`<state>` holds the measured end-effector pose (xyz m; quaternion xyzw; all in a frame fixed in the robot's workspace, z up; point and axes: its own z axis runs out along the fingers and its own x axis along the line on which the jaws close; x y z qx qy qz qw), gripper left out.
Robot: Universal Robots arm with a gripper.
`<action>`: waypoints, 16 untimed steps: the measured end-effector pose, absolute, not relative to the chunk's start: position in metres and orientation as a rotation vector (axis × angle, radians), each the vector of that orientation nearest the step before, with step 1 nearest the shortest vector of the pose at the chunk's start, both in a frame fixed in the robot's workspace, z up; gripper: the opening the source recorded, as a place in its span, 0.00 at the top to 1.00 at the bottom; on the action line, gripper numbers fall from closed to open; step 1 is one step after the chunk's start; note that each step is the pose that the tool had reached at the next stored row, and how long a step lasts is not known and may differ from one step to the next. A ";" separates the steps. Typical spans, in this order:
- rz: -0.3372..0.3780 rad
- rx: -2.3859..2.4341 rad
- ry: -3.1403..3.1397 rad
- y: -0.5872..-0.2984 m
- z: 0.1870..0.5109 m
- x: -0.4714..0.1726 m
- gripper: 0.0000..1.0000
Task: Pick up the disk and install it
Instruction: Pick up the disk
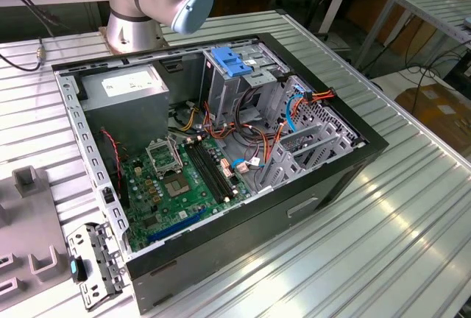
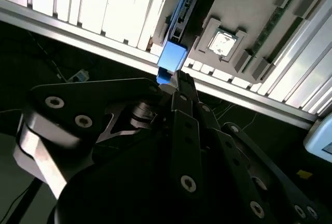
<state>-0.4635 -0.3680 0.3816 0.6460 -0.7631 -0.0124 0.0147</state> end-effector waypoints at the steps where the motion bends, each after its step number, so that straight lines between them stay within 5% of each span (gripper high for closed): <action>1: -0.038 2.011 -2.375 -0.367 0.380 -0.464 0.89; 7: -0.032 2.075 -2.323 -0.367 0.370 -0.465 0.58; 16: -0.025 2.088 -2.318 -0.368 0.352 -0.466 0.58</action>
